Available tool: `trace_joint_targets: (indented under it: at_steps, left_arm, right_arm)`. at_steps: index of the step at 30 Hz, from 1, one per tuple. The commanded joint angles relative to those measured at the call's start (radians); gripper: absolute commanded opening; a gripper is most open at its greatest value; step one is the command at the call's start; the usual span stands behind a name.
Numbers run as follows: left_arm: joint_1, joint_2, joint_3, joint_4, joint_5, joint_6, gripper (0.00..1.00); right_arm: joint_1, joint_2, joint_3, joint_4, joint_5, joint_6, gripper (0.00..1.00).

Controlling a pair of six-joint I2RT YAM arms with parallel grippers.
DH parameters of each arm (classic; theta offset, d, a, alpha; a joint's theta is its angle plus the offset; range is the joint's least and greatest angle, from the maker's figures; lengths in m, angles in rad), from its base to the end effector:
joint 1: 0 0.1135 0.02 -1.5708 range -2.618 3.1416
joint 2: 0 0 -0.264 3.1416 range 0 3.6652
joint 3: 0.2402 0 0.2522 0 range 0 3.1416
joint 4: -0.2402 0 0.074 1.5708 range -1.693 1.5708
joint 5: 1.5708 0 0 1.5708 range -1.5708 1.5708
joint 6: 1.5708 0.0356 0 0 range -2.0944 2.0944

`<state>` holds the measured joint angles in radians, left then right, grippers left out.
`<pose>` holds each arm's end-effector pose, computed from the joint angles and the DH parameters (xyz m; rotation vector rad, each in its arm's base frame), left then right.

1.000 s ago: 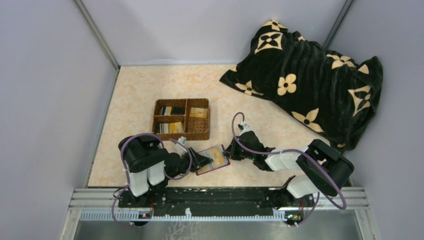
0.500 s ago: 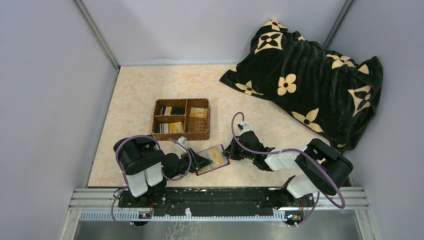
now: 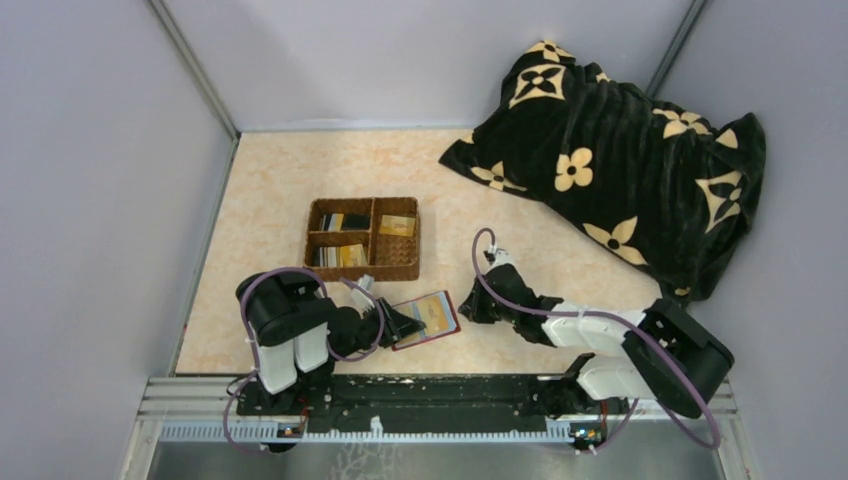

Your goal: Take the credit cards out of the card holder

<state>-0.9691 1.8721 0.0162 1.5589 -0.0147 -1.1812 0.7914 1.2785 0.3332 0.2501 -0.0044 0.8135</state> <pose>0.1090 -0.1578 0.0816 -0.2388 2.1335 -1.3895 0.1546 0.1567 0.1326 0.0242 2.4122 0.8156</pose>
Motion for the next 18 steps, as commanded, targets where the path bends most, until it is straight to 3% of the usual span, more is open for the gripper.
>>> trace_joint_targets:
  at_steps: [1,18]
  left_arm:
    - [-0.002,0.029,-0.073,0.230,-0.004,0.030,0.34]
    - [-0.002,0.047,-0.055,0.230,0.010,0.024,0.34]
  right_arm:
    - [0.000,-0.091,0.025,-0.164,0.081,-0.077,0.00]
    - [0.106,-0.097,0.136,-0.218,0.096,-0.106,0.00]
